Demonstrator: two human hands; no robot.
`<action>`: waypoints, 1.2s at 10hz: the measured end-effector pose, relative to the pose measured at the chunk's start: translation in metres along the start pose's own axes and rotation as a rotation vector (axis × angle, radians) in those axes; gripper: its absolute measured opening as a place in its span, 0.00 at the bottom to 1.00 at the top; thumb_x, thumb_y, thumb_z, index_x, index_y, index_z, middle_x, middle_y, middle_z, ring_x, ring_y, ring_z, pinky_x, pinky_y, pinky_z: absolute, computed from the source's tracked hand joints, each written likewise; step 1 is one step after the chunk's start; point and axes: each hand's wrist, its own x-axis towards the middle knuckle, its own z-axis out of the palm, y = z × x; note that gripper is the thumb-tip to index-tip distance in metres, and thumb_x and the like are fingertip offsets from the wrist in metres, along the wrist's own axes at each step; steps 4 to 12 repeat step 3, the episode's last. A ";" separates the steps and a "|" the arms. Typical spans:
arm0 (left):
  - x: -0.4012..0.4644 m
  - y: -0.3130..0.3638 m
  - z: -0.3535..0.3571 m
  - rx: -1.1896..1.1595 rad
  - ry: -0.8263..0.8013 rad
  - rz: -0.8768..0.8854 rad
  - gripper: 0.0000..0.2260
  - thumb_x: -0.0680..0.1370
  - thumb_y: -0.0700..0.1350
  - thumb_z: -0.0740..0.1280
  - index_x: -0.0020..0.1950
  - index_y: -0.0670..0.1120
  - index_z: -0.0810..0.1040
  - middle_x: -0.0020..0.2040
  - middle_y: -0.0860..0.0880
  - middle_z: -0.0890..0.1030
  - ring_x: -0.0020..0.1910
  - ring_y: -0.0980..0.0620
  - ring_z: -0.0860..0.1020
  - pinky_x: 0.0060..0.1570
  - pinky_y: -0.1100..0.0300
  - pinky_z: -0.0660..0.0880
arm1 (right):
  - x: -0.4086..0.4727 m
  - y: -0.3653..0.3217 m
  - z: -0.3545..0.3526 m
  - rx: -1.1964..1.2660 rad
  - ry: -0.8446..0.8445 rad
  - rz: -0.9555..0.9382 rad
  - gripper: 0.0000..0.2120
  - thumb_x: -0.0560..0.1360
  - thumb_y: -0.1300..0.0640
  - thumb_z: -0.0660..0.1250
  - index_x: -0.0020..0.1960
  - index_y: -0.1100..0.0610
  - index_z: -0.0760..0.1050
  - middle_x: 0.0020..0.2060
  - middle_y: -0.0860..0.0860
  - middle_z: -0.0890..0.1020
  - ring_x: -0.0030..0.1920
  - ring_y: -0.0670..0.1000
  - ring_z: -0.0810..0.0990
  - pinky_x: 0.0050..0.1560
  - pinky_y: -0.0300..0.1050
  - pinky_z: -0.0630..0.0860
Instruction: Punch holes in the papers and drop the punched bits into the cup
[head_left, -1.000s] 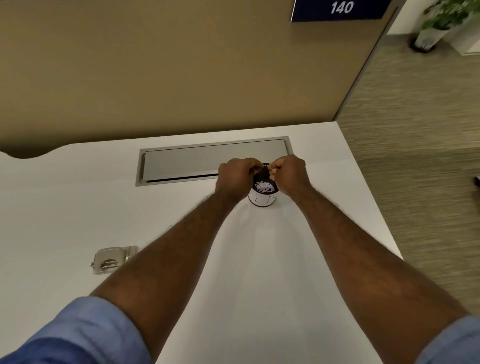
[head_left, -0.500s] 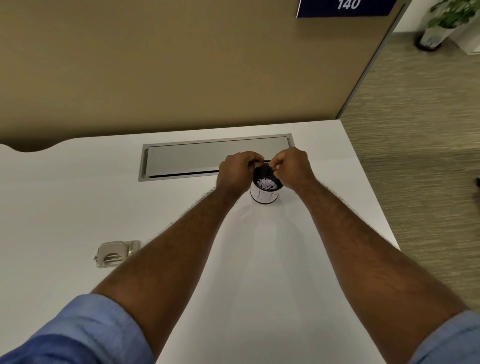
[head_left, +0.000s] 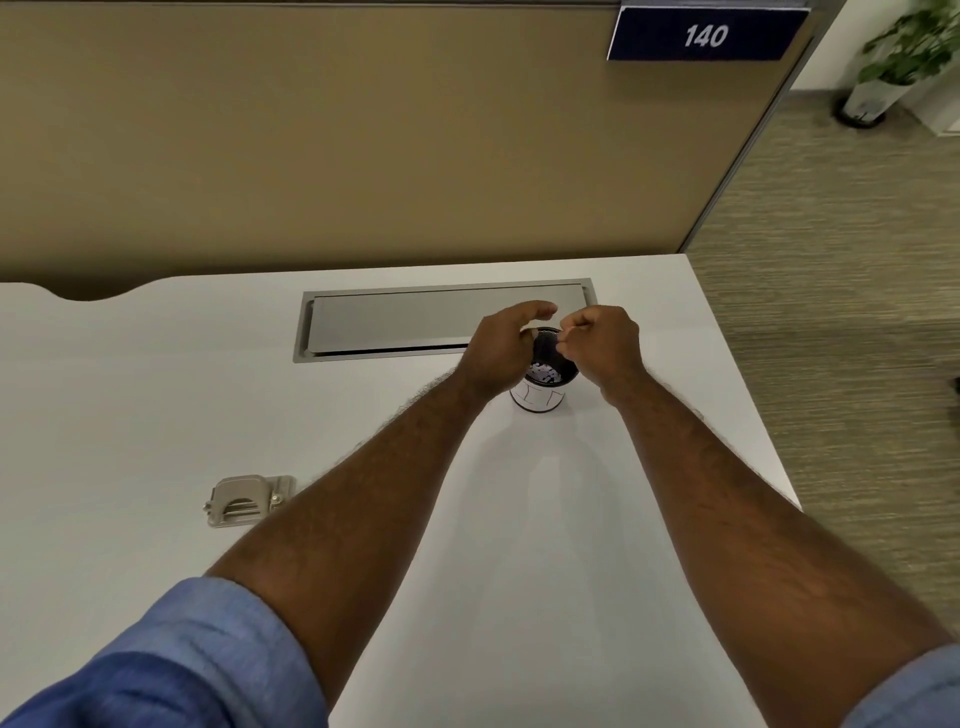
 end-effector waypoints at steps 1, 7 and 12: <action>-0.004 0.001 0.004 0.166 -0.170 0.018 0.23 0.78 0.33 0.55 0.72 0.48 0.68 0.67 0.45 0.76 0.69 0.43 0.69 0.70 0.47 0.63 | -0.005 -0.006 -0.001 0.268 -0.101 0.146 0.08 0.73 0.68 0.62 0.49 0.66 0.78 0.50 0.65 0.82 0.50 0.59 0.82 0.58 0.55 0.78; -0.019 -0.001 -0.016 0.207 0.004 -0.019 0.26 0.79 0.41 0.61 0.76 0.48 0.59 0.77 0.48 0.61 0.76 0.47 0.58 0.74 0.39 0.53 | -0.031 -0.016 0.002 -0.153 0.157 -0.145 0.17 0.75 0.64 0.61 0.63 0.60 0.73 0.63 0.56 0.77 0.62 0.54 0.75 0.63 0.43 0.69; -0.019 -0.001 -0.016 0.207 0.004 -0.019 0.26 0.79 0.41 0.61 0.76 0.48 0.59 0.77 0.48 0.61 0.76 0.47 0.58 0.74 0.39 0.53 | -0.031 -0.016 0.002 -0.153 0.157 -0.145 0.17 0.75 0.64 0.61 0.63 0.60 0.73 0.63 0.56 0.77 0.62 0.54 0.75 0.63 0.43 0.69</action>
